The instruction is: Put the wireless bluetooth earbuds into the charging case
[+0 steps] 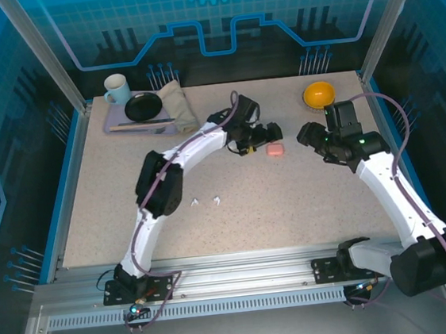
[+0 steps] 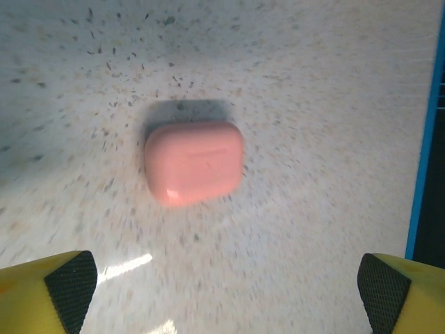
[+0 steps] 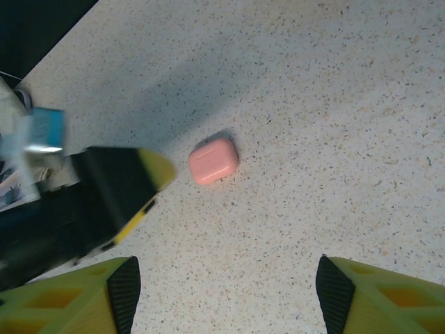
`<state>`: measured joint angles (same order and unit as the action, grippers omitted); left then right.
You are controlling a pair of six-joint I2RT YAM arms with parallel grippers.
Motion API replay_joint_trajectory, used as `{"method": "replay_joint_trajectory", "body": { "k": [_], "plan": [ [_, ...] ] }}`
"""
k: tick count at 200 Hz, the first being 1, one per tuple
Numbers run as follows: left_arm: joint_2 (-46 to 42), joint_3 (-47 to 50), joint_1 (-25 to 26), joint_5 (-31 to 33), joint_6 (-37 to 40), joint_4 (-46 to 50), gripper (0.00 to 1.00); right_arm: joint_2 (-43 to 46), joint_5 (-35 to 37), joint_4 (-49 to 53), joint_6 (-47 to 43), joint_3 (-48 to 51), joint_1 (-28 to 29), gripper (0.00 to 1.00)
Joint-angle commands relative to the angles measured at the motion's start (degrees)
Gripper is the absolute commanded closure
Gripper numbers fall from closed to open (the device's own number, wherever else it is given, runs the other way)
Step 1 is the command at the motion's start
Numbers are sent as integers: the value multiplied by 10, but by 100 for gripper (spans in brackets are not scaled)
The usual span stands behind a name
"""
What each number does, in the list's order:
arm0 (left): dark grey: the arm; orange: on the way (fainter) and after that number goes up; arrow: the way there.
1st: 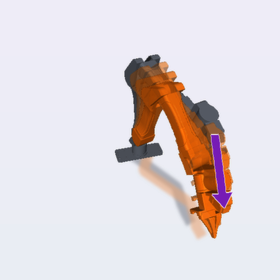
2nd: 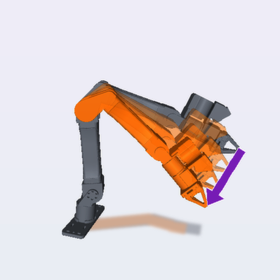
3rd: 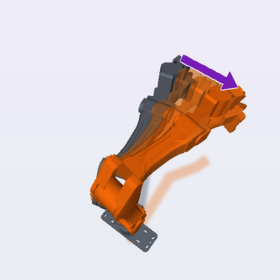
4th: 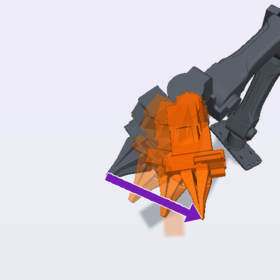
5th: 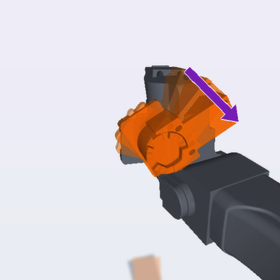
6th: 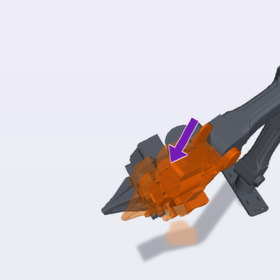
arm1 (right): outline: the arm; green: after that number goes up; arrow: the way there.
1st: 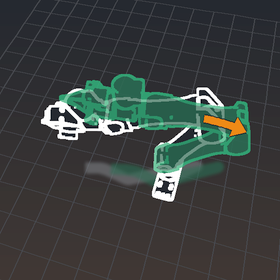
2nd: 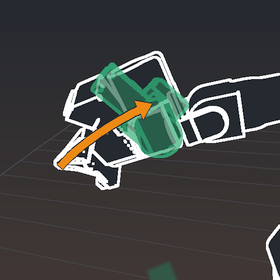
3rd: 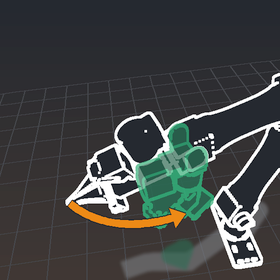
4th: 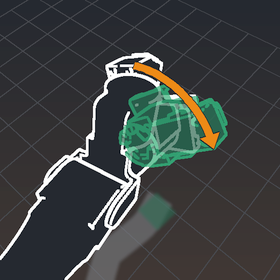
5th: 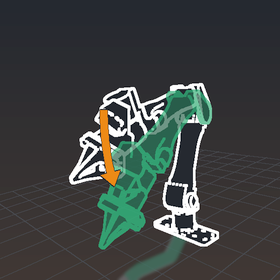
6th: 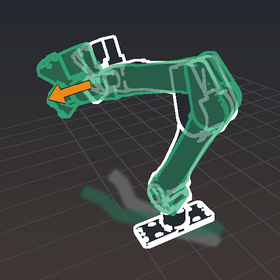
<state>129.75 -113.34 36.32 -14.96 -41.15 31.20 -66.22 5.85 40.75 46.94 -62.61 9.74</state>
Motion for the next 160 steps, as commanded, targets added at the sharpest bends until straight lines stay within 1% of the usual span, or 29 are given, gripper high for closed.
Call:
{"method": "replay_joint_trajectory", "body": {
  "k": [1, 17, 32, 61, 73, 86, 102, 136, 148, 160],
  "plan": [
    [-141, 61, -17, 57, 49, 12, 1, -31, 2, 12, -12, -10, 23, 29],
    [-214, 126, -46, 88, 52, 2, 1, -86, 4, 10, -6, -37, 52, 29],
    [-280, 192, -89, 99, 55, -15, 1, -153, 26, 5, 2, -79, 92, 29],
    [-375, 310, -192, 77, 40, -52, 1, -316, 62, 12, 6, -211, 156, 29],
    [-396, 344, -232, 59, 33, -60, 1, -386, 70, 24, -4, -280, 172, 29],
    [-407, 366, -263, 40, 27, -60, 1, -462, 73, 41, -19, -357, 183, 29],
    [-414, 383, -286, 24, 27, -56, 1, -558, 66, 69, -43, -470, 187, 29],
    [-419, 401, -309, 8, 28, -58, 1, -748, 49, 141, -87, -717, 189, 29],
    [-416, 399, -316, 2, 29, -54, 1, -798, 43, 157, -95, -782, 188, 29],
    [-413, 396, -323, -3, 31, -49, 1, -834, 39, 169, -95, -825, 186, 29]
  ]
}}
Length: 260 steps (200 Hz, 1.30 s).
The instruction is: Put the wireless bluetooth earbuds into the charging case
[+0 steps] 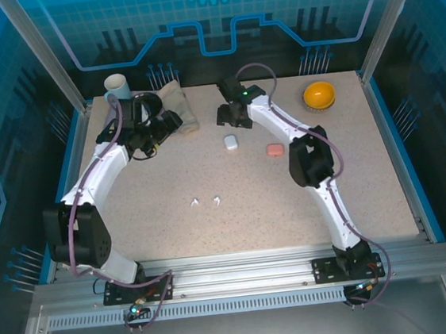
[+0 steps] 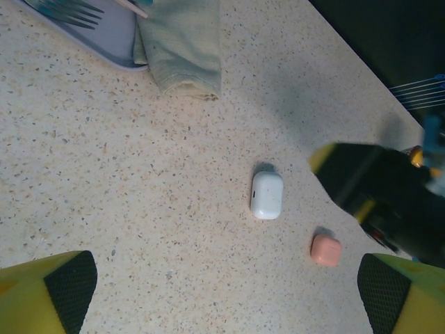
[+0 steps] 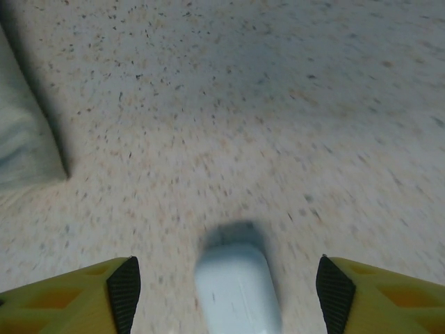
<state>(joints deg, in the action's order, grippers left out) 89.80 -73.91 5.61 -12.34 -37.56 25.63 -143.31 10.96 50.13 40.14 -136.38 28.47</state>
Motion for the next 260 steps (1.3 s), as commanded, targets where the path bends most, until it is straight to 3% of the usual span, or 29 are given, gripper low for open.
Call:
{"method": "replay_joint_trajectory", "body": {
  "k": [1, 43, 77, 127, 153, 175, 213, 260],
  "plan": [
    [-14, 2, -16, -29, -5, 7, 1, -65, -12, 77, -27, -89, -1, 29],
    [-12, -2, -29, -38, -1, 7, 1, -90, -46, 43, -16, -79, -1, 29],
    [-8, -4, -30, -47, -2, 5, 1, -57, -61, 31, -19, -25, 15, 30],
    [-12, 3, -30, -54, 0, -3, 1, 96, -92, -71, 11, 207, 59, 32],
    [-19, 10, -30, -57, 4, -5, 1, 218, -100, -143, 29, 344, 82, 31],
    [-22, 14, -30, -58, 6, -7, 1, 276, -64, -172, 40, 412, 78, 30],
    [-16, 5, -30, -63, 16, -2, 1, 213, -30, -136, -58, 313, 39, 26],
    [-8, -13, -31, -58, 28, 19, 1, 6, -79, -29, -104, 31, -5, 27]
  ]
}}
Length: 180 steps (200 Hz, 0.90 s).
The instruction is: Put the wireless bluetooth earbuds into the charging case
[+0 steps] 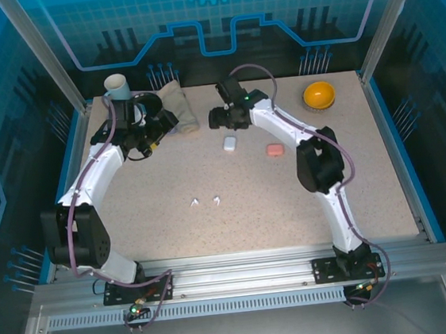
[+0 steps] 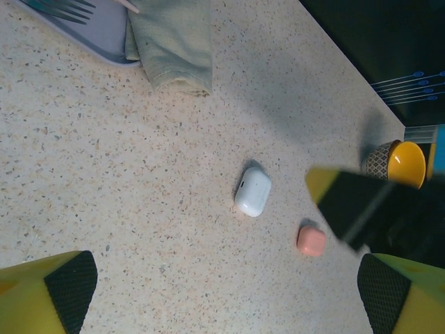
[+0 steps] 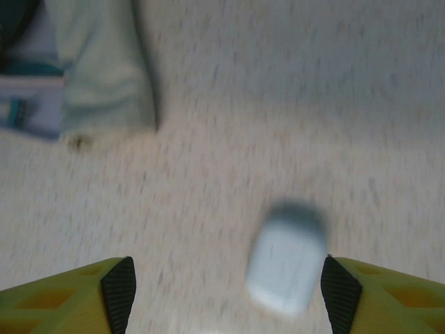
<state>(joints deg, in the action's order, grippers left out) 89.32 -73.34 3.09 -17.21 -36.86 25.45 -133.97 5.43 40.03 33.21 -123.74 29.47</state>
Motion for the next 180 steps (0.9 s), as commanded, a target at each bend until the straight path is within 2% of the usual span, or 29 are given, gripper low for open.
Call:
{"method": "replay_joint_trajectory", "body": {
  "k": [1, 22, 43, 66, 116, 145, 180],
  "plan": [
    [-4, -19, -5, -9, 21, 21, 1, -92, -25, 74, -35, -98, -15, 27],
    [-1, -21, -5, -10, 18, 22, 1, -155, -43, 99, -31, -184, -21, 27],
    [3, -24, -5, -11, 16, 22, 1, -179, -76, 98, -25, -198, -22, 29],
    [7, -27, -6, -13, 13, 20, 1, -163, -96, 84, -27, -158, -16, 30],
    [7, -19, -5, -19, 5, 8, 1, -56, -125, -4, -33, 19, 14, 32],
    [2, -7, -5, -27, -4, -4, 1, -47, -153, -5, -52, 25, 35, 34],
    [-6, 0, -5, -31, -3, -4, 1, -38, -128, 14, -56, 10, 62, 34]
  ]
}}
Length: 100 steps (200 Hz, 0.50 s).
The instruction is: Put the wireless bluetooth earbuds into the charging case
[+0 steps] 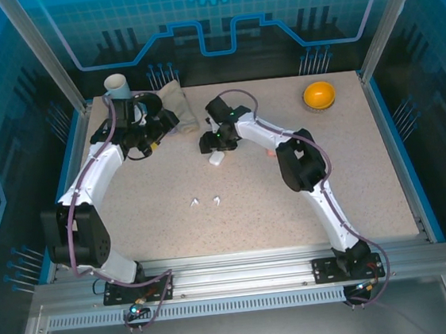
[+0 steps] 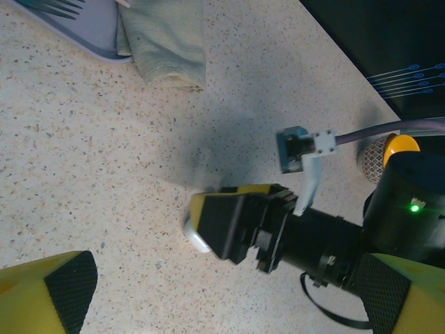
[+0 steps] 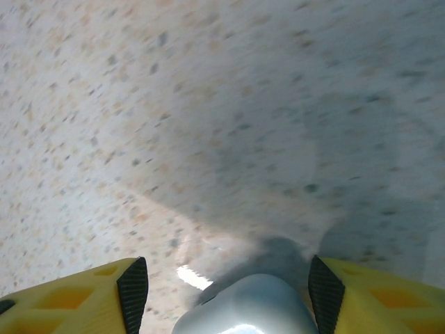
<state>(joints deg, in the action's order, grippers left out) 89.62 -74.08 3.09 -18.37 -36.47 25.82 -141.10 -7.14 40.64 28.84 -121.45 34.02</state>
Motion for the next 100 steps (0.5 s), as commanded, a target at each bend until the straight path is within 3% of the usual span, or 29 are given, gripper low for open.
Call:
{"method": "replay_joint_trajectory", "body": {
  "k": [1, 100],
  "plan": [
    [-9, 7, -5, -19, -7, -8, 1, 34, -2, 7, -12, -12, 18, 34],
    [-26, -11, -17, 11, 12, 15, 1, 16, 41, 58, 11, -90, 66, 32]
  ]
}}
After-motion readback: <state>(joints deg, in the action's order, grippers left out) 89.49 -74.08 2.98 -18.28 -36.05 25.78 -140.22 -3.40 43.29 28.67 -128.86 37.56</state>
